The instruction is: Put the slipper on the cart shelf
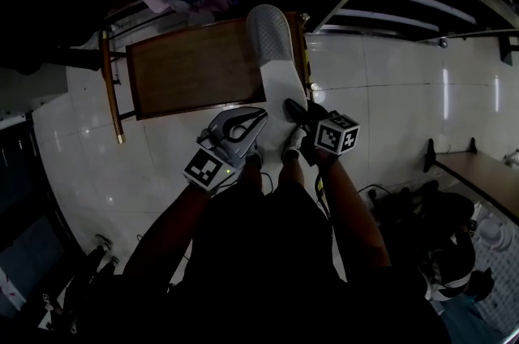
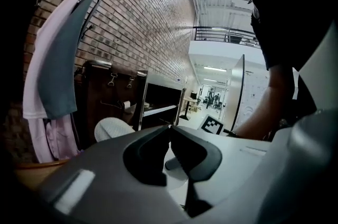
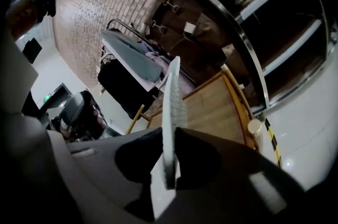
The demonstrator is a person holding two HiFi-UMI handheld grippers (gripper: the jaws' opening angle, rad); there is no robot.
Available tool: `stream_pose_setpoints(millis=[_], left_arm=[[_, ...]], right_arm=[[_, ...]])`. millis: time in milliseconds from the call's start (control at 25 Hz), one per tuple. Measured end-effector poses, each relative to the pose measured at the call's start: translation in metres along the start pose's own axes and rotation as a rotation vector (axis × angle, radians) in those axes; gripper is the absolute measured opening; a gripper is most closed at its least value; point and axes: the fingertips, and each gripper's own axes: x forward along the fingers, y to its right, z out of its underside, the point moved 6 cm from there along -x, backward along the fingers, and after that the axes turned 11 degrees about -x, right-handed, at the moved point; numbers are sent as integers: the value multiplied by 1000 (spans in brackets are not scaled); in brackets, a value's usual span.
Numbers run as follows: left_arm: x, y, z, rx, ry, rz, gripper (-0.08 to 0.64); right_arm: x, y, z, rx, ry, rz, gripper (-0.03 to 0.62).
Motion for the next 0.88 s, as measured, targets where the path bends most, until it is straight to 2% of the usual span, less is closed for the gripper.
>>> stream_pose_setpoints(millis=[200, 480, 680, 880], left_arm=[[-17, 15, -36, 21, 41, -37, 14], [-48, 55, -86, 57, 127, -46, 4], [-67, 81, -103, 68, 144, -43, 4], [-69, 97, -121, 80, 160, -35, 3]], right_arm=[[-39, -48, -67, -136, 153, -16, 61], [-94, -134, -133, -362, 279, -52, 61], [-129, -192, -159, -571, 349, -42, 61], [-158, -224, -171, -711, 408, -16, 61]])
